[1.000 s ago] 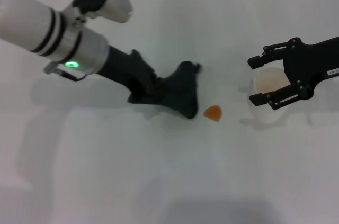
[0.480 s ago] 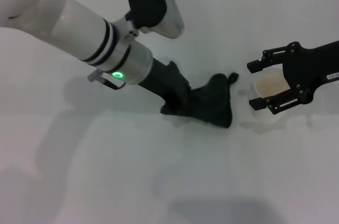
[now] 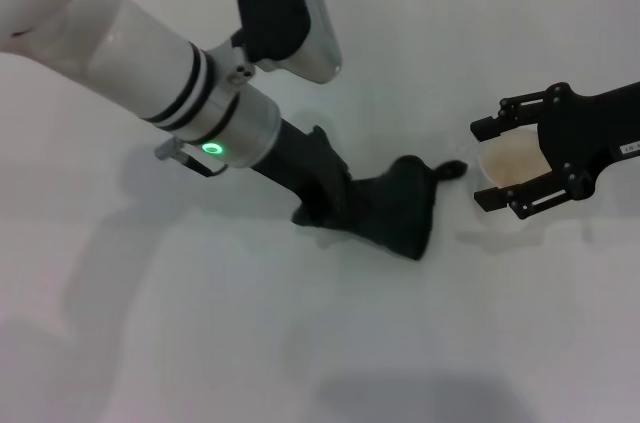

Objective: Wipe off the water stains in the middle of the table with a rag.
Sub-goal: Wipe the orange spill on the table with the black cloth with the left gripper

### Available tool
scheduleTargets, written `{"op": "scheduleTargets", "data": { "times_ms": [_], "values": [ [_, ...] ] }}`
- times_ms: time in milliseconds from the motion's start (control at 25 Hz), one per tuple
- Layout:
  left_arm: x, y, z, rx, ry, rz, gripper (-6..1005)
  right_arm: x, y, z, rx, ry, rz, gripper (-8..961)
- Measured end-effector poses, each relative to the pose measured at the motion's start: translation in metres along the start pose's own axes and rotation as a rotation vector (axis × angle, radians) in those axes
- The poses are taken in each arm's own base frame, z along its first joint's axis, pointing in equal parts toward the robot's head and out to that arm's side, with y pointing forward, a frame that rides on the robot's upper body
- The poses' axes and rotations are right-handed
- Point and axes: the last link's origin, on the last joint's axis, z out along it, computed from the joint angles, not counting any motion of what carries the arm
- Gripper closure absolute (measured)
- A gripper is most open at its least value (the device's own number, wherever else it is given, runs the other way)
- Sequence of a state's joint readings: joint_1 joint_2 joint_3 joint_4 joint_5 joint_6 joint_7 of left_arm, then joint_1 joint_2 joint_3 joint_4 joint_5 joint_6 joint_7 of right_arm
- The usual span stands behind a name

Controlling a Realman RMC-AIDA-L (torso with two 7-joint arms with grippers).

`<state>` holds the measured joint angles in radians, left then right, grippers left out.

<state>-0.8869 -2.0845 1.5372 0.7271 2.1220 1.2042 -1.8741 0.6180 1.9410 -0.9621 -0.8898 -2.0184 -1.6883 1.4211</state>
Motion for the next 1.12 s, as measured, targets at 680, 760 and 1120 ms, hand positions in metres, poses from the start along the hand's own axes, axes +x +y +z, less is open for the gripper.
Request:
{"op": "scheduleTargets", "data": {
  "times_ms": [680, 760, 1120],
  "values": [
    [-0.005, -0.006, -0.001, 0.04, -0.024, -0.008, 911, 0.002, 0.0, 0.002, 0.0, 0.007, 0.0, 124],
    [-0.007, -0.011, -0.006, 0.06, -0.015, -0.026, 912, 0.002, 0.0, 0.002, 0.0, 0.008, 0.002, 124],
    [-0.013, -0.028, -0.021, 0.128, 0.018, -0.083, 912, 0.002, 0.001, 0.002, -0.003, 0.006, 0.002, 124]
  ]
}}
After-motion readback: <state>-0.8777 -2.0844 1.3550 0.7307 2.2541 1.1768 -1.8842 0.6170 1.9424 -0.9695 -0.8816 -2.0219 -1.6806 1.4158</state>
